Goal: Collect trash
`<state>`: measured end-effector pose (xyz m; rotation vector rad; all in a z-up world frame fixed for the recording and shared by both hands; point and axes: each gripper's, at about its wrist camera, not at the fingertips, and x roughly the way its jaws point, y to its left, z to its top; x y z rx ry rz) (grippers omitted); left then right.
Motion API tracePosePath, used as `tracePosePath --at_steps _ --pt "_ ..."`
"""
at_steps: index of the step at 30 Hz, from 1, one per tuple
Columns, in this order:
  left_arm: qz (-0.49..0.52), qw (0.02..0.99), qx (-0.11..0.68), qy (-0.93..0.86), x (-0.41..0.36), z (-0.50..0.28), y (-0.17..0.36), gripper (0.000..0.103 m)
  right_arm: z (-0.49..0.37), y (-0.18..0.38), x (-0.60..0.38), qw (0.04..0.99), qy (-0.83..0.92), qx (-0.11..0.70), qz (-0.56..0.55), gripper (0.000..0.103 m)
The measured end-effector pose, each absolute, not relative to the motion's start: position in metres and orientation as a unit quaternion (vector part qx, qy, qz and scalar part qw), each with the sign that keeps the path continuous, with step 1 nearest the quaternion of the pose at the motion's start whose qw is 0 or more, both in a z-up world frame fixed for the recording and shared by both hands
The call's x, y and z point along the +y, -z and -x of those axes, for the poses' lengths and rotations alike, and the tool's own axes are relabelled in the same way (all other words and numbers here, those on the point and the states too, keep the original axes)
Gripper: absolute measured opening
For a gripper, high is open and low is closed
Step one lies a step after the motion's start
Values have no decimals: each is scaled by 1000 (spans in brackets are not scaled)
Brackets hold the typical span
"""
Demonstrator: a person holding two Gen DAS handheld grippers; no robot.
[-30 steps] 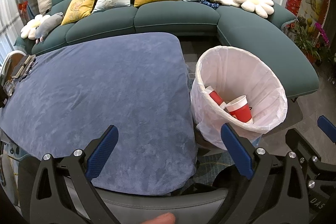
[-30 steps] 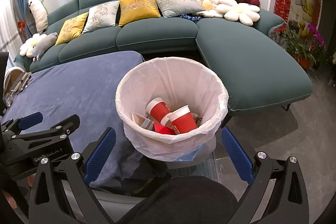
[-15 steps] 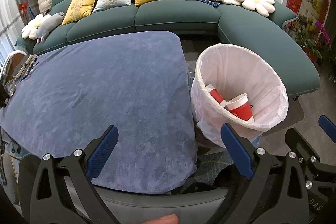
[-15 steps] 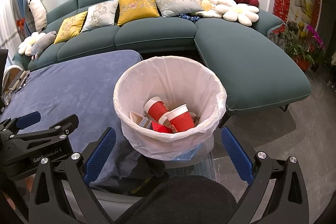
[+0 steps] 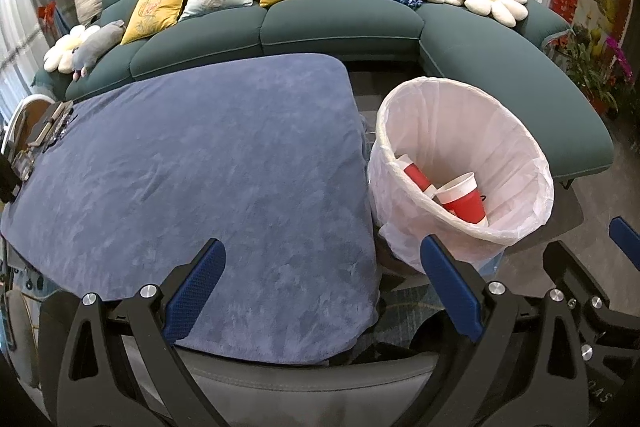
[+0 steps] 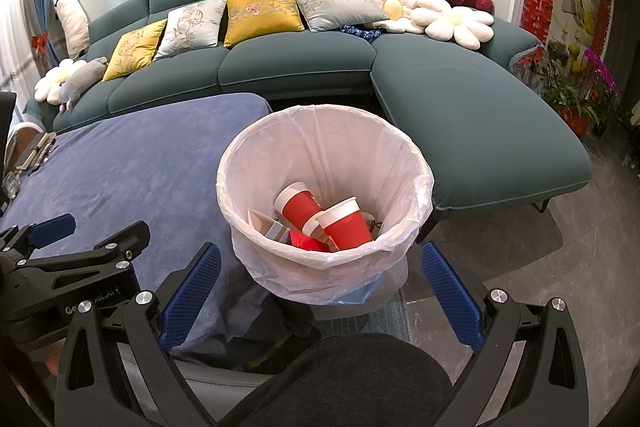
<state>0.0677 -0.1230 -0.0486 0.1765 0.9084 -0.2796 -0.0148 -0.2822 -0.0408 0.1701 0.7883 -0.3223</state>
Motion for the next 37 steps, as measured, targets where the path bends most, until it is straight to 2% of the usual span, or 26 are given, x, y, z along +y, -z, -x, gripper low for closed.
tracePosePath --at_steps 37 --pt "-92 885 430 151 -124 -65 51 93 17 41 -285 907 160 380 -82 97"
